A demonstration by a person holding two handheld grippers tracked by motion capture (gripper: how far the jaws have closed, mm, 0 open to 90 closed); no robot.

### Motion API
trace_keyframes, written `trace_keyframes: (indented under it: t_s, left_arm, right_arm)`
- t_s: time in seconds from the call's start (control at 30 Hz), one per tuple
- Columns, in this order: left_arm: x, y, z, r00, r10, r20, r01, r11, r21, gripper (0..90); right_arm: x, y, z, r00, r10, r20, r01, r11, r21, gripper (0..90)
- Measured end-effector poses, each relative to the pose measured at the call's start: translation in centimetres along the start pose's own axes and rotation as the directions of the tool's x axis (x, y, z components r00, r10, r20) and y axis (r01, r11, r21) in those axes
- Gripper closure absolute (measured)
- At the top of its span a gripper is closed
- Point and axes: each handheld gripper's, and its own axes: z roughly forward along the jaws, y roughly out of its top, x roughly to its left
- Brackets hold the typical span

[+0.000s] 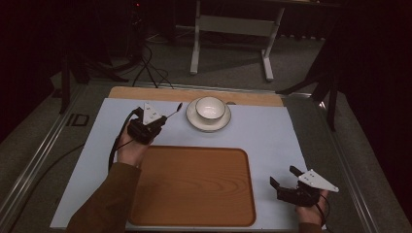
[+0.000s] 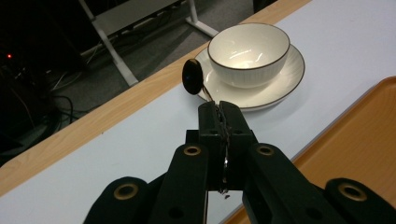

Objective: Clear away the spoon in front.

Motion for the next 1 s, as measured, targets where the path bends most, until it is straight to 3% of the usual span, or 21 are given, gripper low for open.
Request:
trace_keyframes:
  t_s: [1.0]
  left_arm:
    - [0.4,-4.1,-2.4,0.9976,-0.044,-0.053,0.045,0.9988,0.019,88.8]
  right_arm:
    - [0.1,0.0,0.0,1.0,-0.004,-0.004,0.004,1.0,0.003,10.1]
